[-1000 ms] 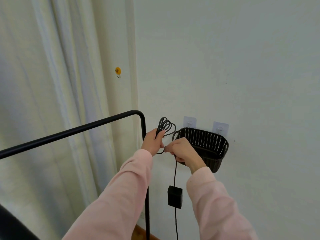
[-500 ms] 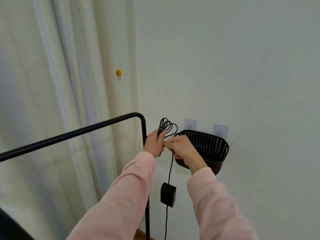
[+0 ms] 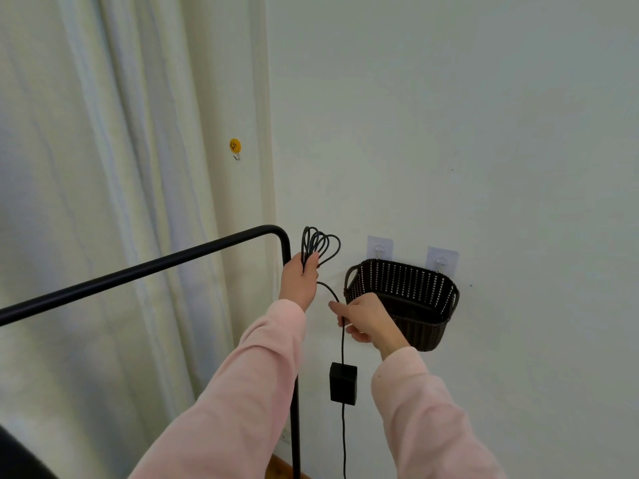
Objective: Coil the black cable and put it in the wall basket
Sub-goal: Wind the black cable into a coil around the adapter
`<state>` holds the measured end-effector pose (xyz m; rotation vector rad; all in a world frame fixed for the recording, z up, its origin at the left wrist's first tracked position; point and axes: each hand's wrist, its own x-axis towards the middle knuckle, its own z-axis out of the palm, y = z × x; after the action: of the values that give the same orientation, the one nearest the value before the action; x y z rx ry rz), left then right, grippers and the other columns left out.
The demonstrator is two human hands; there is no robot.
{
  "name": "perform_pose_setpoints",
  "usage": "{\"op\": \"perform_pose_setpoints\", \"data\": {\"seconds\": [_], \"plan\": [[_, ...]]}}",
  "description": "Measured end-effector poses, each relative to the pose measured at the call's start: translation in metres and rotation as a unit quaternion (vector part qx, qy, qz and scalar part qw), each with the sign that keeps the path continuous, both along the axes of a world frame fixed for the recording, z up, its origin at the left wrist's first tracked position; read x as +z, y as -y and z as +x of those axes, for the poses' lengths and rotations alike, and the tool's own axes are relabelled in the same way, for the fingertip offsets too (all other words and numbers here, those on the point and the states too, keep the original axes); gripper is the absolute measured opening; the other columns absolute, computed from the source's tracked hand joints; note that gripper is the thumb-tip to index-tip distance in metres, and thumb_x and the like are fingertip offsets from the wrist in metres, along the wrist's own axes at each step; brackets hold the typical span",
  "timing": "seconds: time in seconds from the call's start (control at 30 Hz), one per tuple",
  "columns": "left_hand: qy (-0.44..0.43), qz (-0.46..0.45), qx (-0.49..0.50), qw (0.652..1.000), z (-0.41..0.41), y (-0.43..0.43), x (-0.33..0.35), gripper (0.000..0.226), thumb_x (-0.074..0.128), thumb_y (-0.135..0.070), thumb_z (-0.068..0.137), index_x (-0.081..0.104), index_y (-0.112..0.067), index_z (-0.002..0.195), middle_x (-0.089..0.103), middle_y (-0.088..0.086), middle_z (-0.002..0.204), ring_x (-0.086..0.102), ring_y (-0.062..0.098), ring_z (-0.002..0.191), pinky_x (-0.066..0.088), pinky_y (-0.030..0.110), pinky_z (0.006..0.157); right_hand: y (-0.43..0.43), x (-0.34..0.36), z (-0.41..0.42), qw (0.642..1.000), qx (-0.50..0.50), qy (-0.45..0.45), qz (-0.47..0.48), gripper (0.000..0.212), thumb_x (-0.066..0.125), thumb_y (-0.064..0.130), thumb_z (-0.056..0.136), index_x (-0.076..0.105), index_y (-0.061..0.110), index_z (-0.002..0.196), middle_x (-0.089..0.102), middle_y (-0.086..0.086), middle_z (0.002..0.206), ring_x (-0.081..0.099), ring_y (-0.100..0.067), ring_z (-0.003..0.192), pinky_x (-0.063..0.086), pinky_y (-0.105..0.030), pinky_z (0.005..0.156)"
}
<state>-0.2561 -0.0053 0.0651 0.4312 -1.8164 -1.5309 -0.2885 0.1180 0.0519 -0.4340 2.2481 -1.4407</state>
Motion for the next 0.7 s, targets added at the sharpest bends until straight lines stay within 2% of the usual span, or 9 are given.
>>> {"op": "perform_pose_setpoints", "data": {"seconds": [0.07,0.17,0.33,0.43,0.57,0.63,0.7], "plan": [[-0.006,0.018,-0.002,1.0,0.001,0.0,0.001,0.03,0.043,-0.018,0.095,0.041,-0.017,0.066,0.033,0.0,0.057,0.028,0.015,0.049,0.026,0.026,0.049,-0.002,-0.002,0.0,1.0,-0.001,0.002,0.008,0.036,0.06,0.038,0.088,0.059,0.006,0.072,0.059,-0.004,0.064,0.047,-0.009,0.048,0.041,-0.016,0.043],[-0.013,0.031,-0.001,0.999,0.002,0.0,-0.001,0.031,0.043,-0.019,0.095,0.04,-0.018,0.065,0.033,-0.001,0.057,0.027,0.015,0.049,0.025,0.026,0.049,0.0,-0.003,0.001,0.999,-0.026,-0.004,-0.047,0.042,0.059,0.041,0.088,0.059,0.006,0.063,0.057,-0.004,0.06,0.047,-0.011,0.049,0.042,-0.02,0.045],[-0.002,-0.019,0.003,1.0,0.003,-0.001,-0.004,0.031,0.043,-0.022,0.095,0.042,-0.019,0.064,0.042,0.0,0.062,0.035,0.016,0.053,0.03,0.028,0.053,0.003,0.012,0.005,0.981,-0.073,-0.021,-0.178,0.039,0.059,0.031,0.09,0.056,0.009,0.058,0.049,-0.003,0.056,0.042,-0.011,0.048,0.036,-0.015,0.036],[0.008,-0.057,-0.006,0.998,0.006,-0.006,-0.003,0.033,0.041,-0.02,0.096,0.042,-0.016,0.063,0.047,-0.001,0.058,0.038,0.014,0.05,0.034,0.025,0.053,0.004,0.024,0.008,0.968,-0.072,0.003,-0.242,0.036,0.06,0.028,0.09,0.057,0.008,0.06,0.046,-0.002,0.055,0.038,-0.01,0.044,0.037,-0.015,0.037],[-0.01,-0.018,-0.03,0.999,0.008,-0.01,-0.004,0.033,0.042,-0.018,0.096,0.037,-0.017,0.063,0.037,-0.001,0.06,0.036,0.012,0.055,0.037,0.015,0.049,0.004,0.036,0.009,0.943,-0.068,0.055,-0.32,0.027,0.06,0.02,0.091,0.061,0.006,0.068,0.046,-0.001,0.057,0.036,-0.005,0.039,0.042,-0.015,0.04],[-0.002,-0.032,-0.037,0.999,0.008,-0.01,-0.005,0.032,0.043,-0.021,0.095,0.037,-0.019,0.063,0.035,-0.002,0.06,0.035,0.013,0.055,0.033,0.022,0.052,0.002,0.04,0.009,0.93,-0.057,0.08,-0.353,0.021,0.059,0.014,0.091,0.063,0.004,0.072,0.047,-0.001,0.059,0.039,-0.004,0.041,0.046,-0.016,0.043],[-0.001,-0.047,-0.048,0.998,0.009,-0.012,-0.005,0.031,0.043,-0.024,0.095,0.041,-0.019,0.065,0.037,-0.003,0.059,0.036,0.012,0.054,0.032,0.024,0.054,0.001,0.043,0.009,0.916,-0.042,0.104,-0.385,0.015,0.058,0.005,0.09,0.063,-0.001,0.076,0.05,-0.003,0.062,0.041,-0.005,0.042,0.05,-0.016,0.045]]}}
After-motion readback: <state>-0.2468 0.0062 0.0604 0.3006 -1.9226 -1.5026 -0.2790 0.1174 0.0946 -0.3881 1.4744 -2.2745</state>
